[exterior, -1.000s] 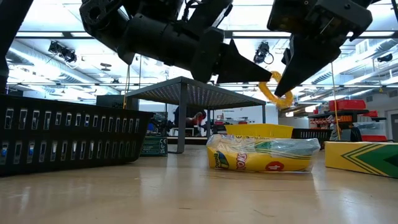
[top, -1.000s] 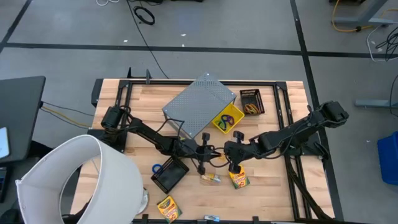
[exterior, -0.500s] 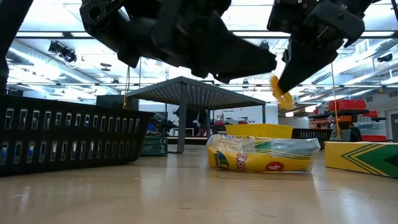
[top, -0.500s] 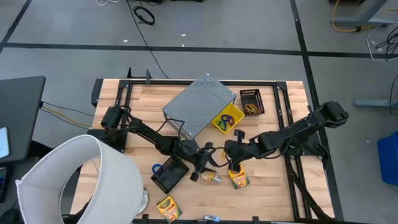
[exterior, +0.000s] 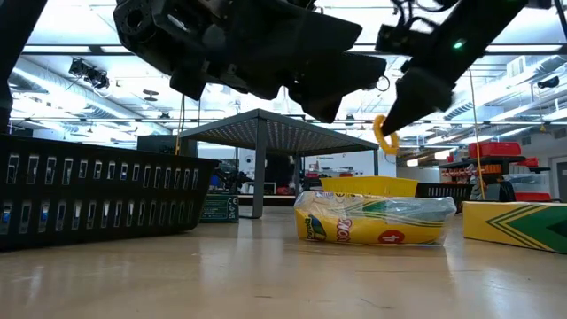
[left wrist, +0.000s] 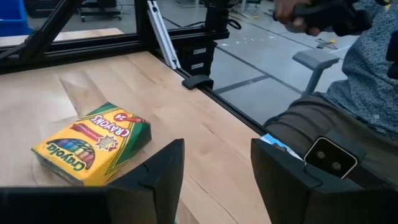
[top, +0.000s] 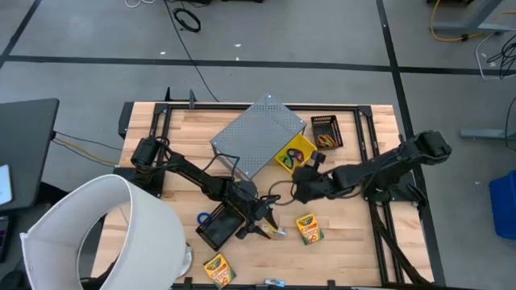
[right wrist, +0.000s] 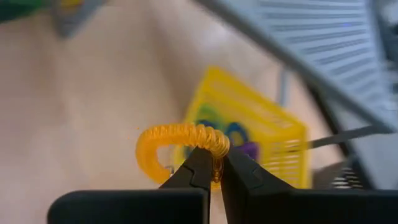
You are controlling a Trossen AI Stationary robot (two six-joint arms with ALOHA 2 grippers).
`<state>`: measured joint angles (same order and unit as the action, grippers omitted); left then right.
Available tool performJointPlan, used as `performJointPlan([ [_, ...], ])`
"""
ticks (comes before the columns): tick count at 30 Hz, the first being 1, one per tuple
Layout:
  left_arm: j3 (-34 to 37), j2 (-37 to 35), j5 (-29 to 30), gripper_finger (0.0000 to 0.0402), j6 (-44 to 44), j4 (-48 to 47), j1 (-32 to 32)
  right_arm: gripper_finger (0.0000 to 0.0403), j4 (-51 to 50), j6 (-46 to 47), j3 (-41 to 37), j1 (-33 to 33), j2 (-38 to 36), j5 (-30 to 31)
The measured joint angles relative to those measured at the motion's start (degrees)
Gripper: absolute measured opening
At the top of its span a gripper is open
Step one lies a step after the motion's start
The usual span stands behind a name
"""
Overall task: Pick & Place Office Desk Supplies
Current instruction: Put the yellow spring keychain into the yellow bin
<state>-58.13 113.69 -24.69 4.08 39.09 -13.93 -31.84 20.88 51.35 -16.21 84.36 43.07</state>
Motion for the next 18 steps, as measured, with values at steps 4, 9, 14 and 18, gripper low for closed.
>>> performJointPlan([
  [4,0.0,0.0,0.0,0.0192,0.1,0.0,0.0,0.0014,0.1,-3.1,0.0,4.8,0.0,2.2],
  [9,0.0,0.0,0.5,0.0193,0.3,0.0,0.0,0.0014,0.2,-6.5,0.0,11.5,0.0,0.4],
  [14,0.0,0.0,0.5,0.0193,0.3,0.1,0.0,0.0014,0.4,-8.9,0.0,18.0,0.0,-5.8],
  [18,0.0,0.0,0.6,0.0193,0.3,0.1,0.0,0.0049,0.8,-10.6,0.0,22.3,0.0,-12.0],
])
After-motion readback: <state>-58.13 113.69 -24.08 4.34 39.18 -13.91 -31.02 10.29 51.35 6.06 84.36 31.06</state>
